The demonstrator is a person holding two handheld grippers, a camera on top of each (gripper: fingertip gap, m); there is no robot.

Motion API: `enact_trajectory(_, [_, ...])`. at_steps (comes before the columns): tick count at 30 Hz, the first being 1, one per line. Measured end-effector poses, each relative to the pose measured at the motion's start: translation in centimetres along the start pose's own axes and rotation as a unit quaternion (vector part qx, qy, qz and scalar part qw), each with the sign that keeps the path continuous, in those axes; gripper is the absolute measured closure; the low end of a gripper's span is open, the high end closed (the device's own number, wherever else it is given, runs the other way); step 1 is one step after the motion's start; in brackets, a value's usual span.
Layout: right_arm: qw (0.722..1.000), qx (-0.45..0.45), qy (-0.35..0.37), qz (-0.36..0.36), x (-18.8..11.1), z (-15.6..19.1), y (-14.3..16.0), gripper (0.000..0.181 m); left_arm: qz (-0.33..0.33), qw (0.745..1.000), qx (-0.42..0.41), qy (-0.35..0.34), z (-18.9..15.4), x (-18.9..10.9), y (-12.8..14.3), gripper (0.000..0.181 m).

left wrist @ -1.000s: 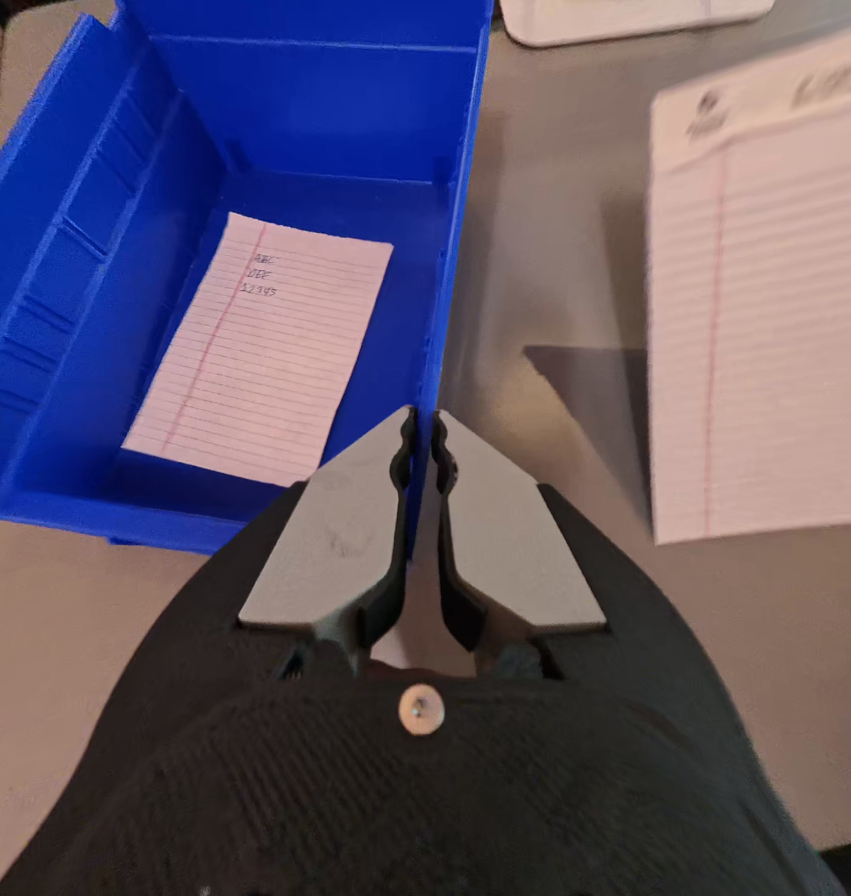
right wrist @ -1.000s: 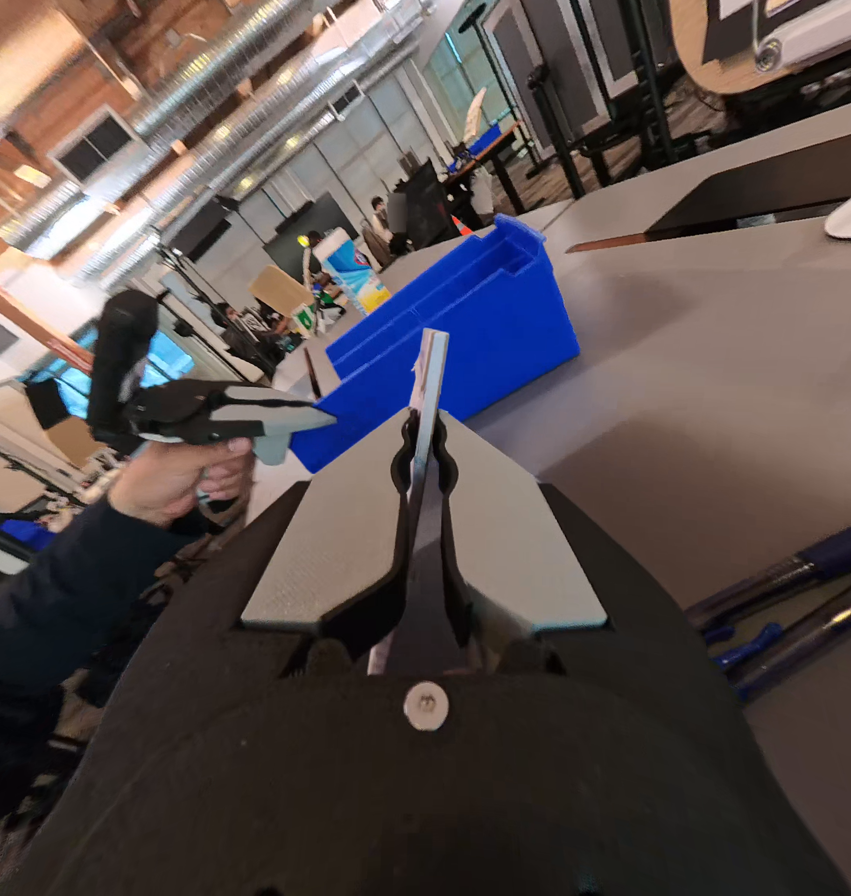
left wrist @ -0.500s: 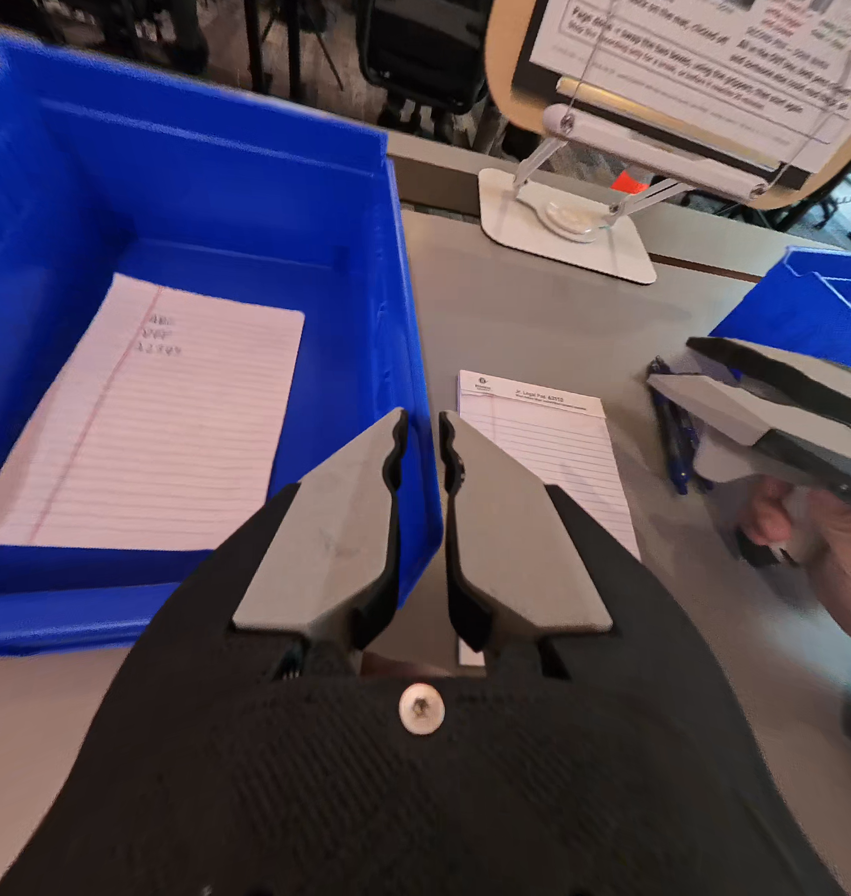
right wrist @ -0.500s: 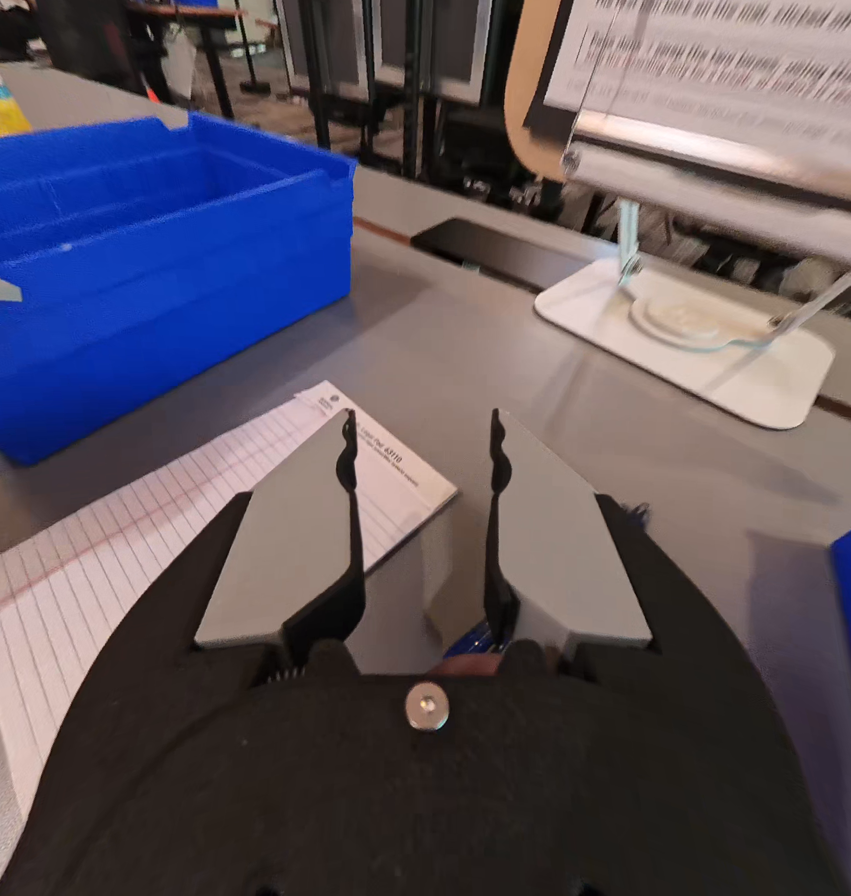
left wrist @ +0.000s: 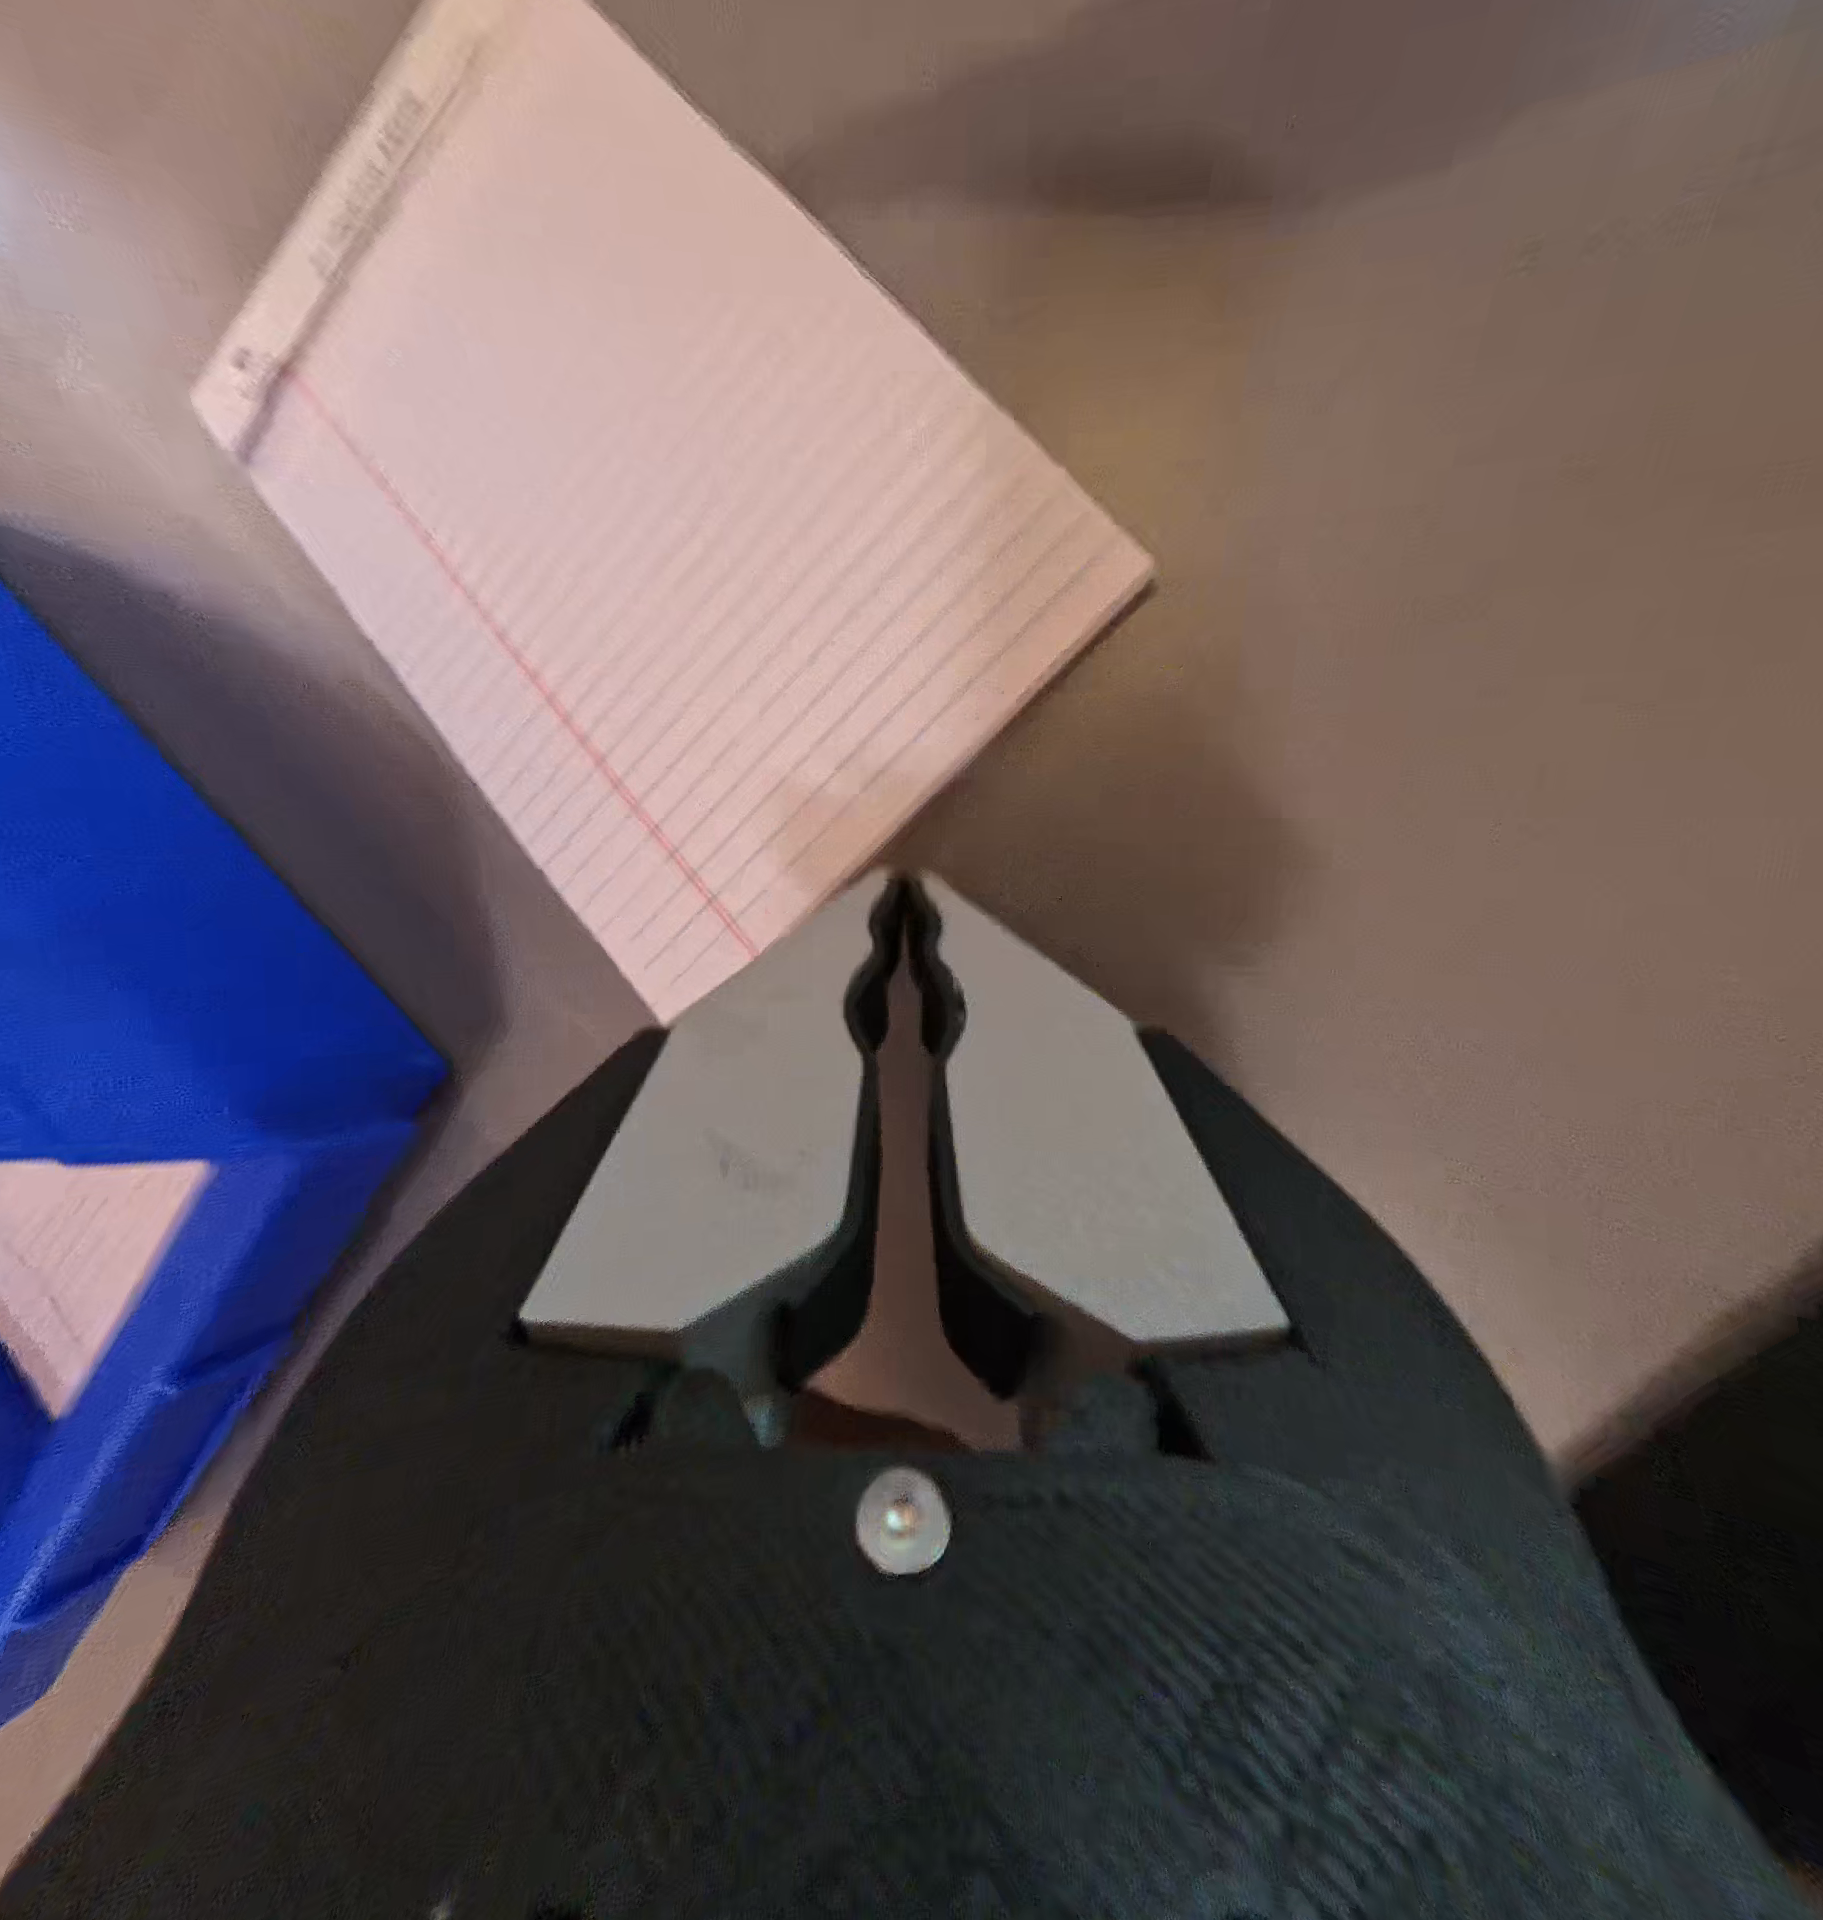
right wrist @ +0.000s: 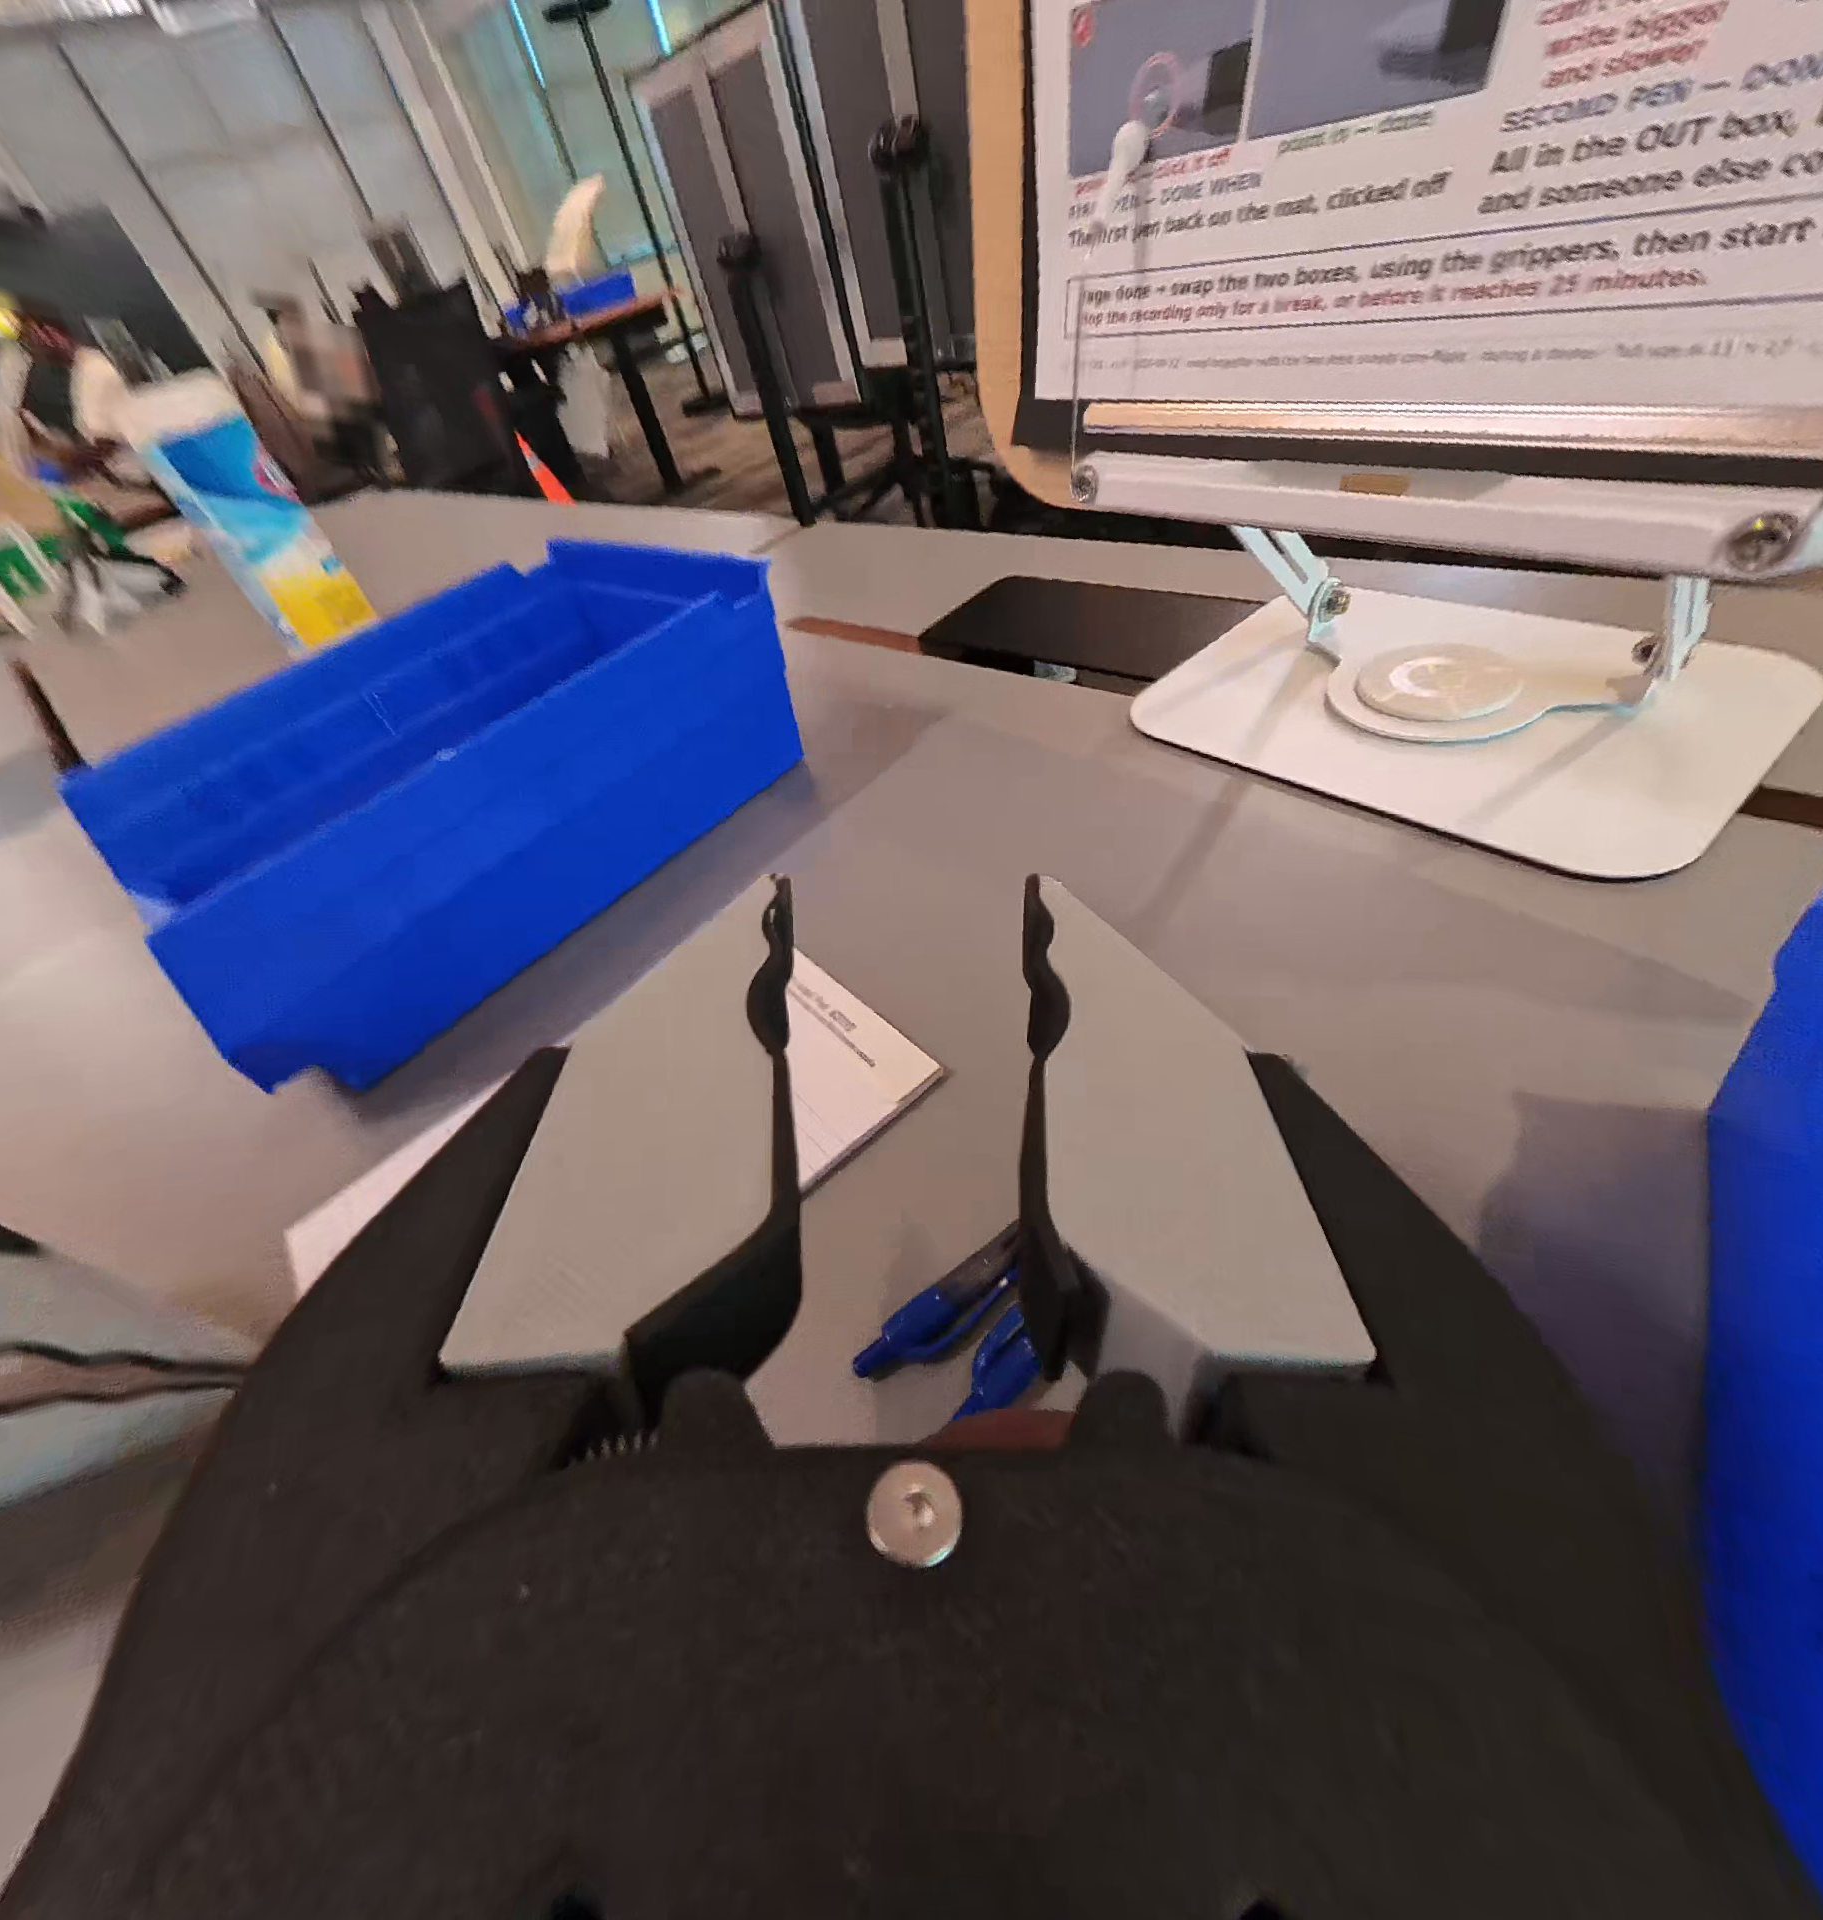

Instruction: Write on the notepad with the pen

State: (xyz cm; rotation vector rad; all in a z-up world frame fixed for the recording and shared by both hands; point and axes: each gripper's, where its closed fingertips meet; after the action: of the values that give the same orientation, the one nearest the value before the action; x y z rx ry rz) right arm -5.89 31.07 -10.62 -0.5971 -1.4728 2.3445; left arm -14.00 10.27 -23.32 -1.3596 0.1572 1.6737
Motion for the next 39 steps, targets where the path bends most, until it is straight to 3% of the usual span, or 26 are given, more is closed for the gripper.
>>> enact_trajectory(3, [0.999, 0.034, -0.007, -0.023, -0.4, -0.7, -0.7, 0.142, -0.019, 0.999, -0.016, -0.024, 0.8, 1.3, -2.3, 0.181])
enact_trajectory(10, [1.0, 0.023, 0.001, -0.002, 0.1, -1.5, 0.4, 0.141, -0.065, 0.996, -0.049, 0.033, 0.5, 3.2, -6.6, 0.181])
enact_trajectory(12, [1.0, 0.017, -0.002, 0.009, 0.2, -1.5, 0.8, 0.141, -0.093, 0.993, -0.061, 0.044, 0.8, 2.7, -7.7, 0.163])
enact_trajectory(14, [1.0, 0.013, 0.0, 0.017, 0.4, -1.6, 1.1, 0.14, -0.146, 0.983, -0.102, 0.054, 2.0, 1.7, -9.8, 0.128])
enact_trajectory(17, [1.0, 0.009, 0.01, 0.025, 0.6, -2.0, 1.5, 0.14, -0.198, 0.969, -0.149, 0.0, 6.2, 1.3, -11.9, 0.114])
enact_trajectory(19, [0.999, 0.01, 0.015, 0.032, 0.7, -2.3, 1.9, 0.14, -0.204, 0.96, -0.185, -0.051, 9.3, 2.3, -12.1, 0.115])
enact_trajectory(23, [0.999, 0.006, 0.025, 0.036, 0.9, -2.8, 2.3, 0.14, -0.231, 0.943, -0.229, -0.069, 10.3, 5.2, -12.2, 0.118])
enact_trajectory(25, [0.999, -0.002, 0.035, 0.041, 1.1, -3.1, 2.7, 0.14, -0.198, 0.96, -0.184, -0.072, 9.7, 5.7, -11.8, 0.115])
enact_trajectory(26, [0.998, -0.009, 0.042, 0.044, 1.2, -3.3, 3.0, 0.14, -0.204, 0.959, -0.164, -0.106, 10.4, 5.2, -11.7, 0.115])
enact_trajectory(27, [0.997, -0.017, 0.049, 0.049, 1.4, -3.4, 3.3, 0.14, -0.219, 0.954, -0.152, -0.134, 11.0, 4.8, -11.6, 0.125])
enact_trajectory(28, [0.997, -0.026, 0.055, 0.054, 1.6, -3.5, 3.6, 0.14, -0.227, 0.954, -0.145, -0.13, 10.7, 4.7, -11.4, 0.132])
enact_trajectory(39, [0.99, -0.07, 0.096, 0.077, 2.0, -4.2, 5.4, 0.141, -0.2, 0.961, -0.187, -0.048, 9.4, 6.0, -10.7, 0.131])
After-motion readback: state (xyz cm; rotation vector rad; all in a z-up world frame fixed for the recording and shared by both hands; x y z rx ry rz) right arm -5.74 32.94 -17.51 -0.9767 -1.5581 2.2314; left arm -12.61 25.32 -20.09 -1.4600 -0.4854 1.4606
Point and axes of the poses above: each gripper's, where its closed fingertips meet, x out along the fingers, y out of its underside, z = x × y across the jaws, and after that the axes turned 9 degrees about x, right-handed
